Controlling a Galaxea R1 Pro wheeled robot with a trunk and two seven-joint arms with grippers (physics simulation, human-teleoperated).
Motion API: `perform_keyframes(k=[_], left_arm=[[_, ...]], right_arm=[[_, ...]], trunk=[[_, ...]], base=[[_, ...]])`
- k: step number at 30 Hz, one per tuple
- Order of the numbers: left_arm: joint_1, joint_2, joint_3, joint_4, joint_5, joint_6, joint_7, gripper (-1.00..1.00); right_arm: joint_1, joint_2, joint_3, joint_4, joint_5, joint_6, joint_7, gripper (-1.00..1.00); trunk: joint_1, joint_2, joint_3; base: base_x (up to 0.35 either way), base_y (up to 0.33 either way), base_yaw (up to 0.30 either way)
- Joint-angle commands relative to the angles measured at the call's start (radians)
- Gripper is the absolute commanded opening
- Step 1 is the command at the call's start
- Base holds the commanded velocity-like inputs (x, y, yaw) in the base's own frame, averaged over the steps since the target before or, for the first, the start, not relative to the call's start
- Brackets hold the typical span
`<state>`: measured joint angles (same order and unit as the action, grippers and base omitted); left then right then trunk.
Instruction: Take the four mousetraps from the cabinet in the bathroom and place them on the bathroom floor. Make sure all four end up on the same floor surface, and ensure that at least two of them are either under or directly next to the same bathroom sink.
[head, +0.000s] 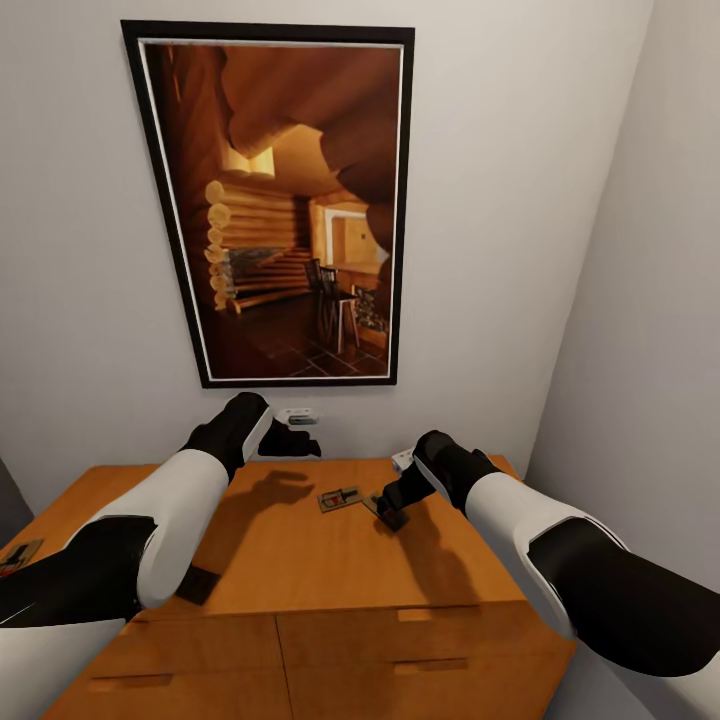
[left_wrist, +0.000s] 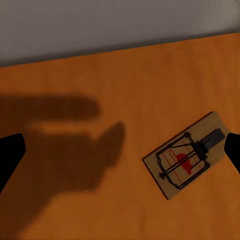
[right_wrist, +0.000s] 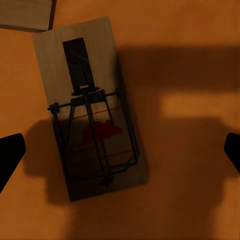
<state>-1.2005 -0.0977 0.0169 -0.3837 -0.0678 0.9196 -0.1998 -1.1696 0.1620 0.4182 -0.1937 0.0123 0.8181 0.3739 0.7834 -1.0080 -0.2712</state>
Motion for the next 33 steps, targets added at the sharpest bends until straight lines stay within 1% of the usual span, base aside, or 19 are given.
perform_keyframes(k=[1,14,25,33], left_arm=[[-0.001,0.000,0.002,-0.001,-0.007,0.004,-0.006,1.00],[-0.001,0.000,0.002,0.000,-0.008,0.004,-0.004,1.00],[-0.001,0.000,0.002,0.000,-0.009,0.004,-0.004,1.00],[-0.001,0.000,0.002,0.000,-0.008,0.004,-0.004,1.00]], right_arm=[[-0.001,0.000,0.005,-0.001,0.002,0.003,0.005,1.00],[-0.001,-0.001,0.005,-0.001,0.002,0.003,0.005,1.00],[-0.001,0.004,0.005,-0.001,-0.001,0.001,0.004,1.00],[0.005,0.008,0.006,0.004,-0.003,-0.026,0.003,1.00]], trunk=[[0.000,-0.001,-0.001],[0.000,-0.001,-0.001],[0.000,-0.001,-0.001],[0.000,-0.001,-0.001]], base=[[0.012,0.000,0.000],[0.004,0.000,0.000],[0.000,0.000,0.000],[0.000,0.000,0.000]])
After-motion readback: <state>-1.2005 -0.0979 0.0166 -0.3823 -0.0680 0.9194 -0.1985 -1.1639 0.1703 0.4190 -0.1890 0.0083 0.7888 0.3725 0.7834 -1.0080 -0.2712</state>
